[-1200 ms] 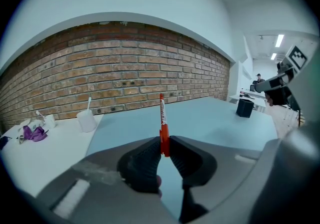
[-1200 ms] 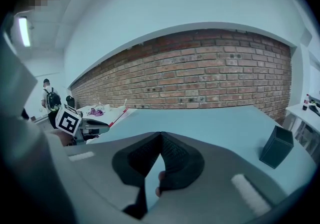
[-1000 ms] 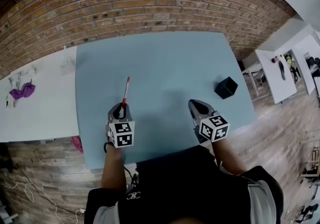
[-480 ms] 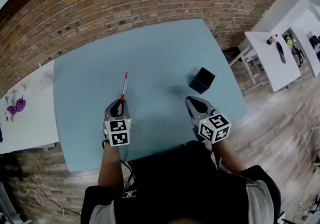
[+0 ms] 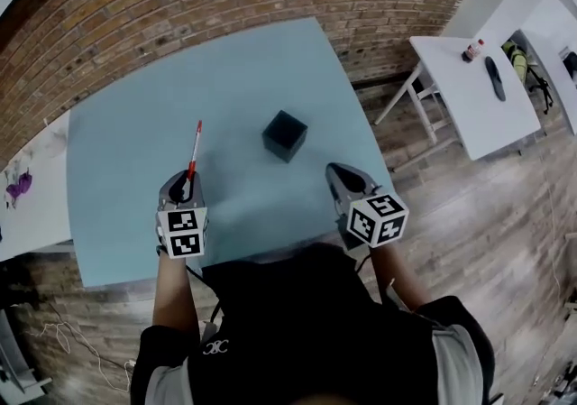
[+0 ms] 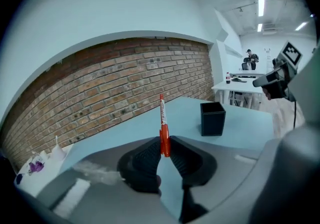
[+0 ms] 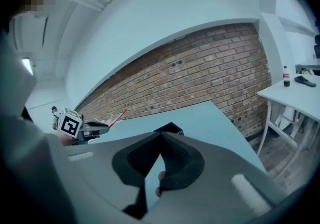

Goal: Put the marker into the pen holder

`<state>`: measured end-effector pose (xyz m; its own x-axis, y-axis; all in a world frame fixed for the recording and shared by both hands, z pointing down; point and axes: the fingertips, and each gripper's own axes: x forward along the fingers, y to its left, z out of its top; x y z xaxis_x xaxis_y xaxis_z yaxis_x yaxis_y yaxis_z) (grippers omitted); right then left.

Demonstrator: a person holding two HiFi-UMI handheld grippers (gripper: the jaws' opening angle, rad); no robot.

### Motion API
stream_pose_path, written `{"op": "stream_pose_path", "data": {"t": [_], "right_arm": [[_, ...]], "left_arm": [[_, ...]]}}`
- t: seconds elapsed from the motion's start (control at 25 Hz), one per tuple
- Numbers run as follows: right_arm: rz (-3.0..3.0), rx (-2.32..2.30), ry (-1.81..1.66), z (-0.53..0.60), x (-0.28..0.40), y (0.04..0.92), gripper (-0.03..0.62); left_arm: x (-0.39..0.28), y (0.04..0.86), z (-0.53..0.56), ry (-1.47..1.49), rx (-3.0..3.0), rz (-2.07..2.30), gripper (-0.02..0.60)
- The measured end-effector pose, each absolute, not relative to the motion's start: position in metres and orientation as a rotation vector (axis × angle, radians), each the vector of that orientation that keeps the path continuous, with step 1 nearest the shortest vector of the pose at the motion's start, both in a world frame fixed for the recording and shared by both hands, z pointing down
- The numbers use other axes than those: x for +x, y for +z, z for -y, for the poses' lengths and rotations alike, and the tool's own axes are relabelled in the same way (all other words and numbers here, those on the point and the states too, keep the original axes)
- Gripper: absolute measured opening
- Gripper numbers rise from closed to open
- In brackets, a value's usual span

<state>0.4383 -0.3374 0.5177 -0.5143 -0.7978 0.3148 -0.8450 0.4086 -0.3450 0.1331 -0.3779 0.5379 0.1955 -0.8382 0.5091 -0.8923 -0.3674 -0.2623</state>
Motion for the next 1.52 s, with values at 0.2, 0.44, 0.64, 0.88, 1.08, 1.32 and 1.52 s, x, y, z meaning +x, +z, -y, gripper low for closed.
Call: {"op": "stream_pose_path", "data": {"t": [0.2,0.44,0.64,0.88,1.08,1.32,1.52], "right_arm": [[2.567,1.396,0.743,0.326,0.468,0.501,0.005],[2.586,1.376,0.693,0.310,0.468,0.483,0.005],[2.572,1.404,0.669,0.293,0.490,0.488,0.005],[2.542,1.451,0.717,0.284,0.514,0.493,0.005],[2.536,1.428,0.753,0.269,0.522,0.496,0.005],[2.530,1.473,0.736,0.273,0.523,0.493,0.005],[2.552,1.486,0.684,0.269,0.523,0.490,0.005]], "left_arm": [[0.176,0.530,0.348,1.016,2.330,1.680,0.066],[0.201,0.543,0.342,1.501,2.389,1.481,0.066],[0.228,0.536,0.370,1.900,2.463,1.256,0.067],[0.251,0.543,0.399,2.391,2.390,0.822,0.067],[0.270,0.556,0.424,2.550,2.296,0.591,0.067],[0.286,0.571,0.449,2.679,2.178,0.411,0.067],[0.300,0.585,0.458,2.565,2.119,0.299,0.069]]}}
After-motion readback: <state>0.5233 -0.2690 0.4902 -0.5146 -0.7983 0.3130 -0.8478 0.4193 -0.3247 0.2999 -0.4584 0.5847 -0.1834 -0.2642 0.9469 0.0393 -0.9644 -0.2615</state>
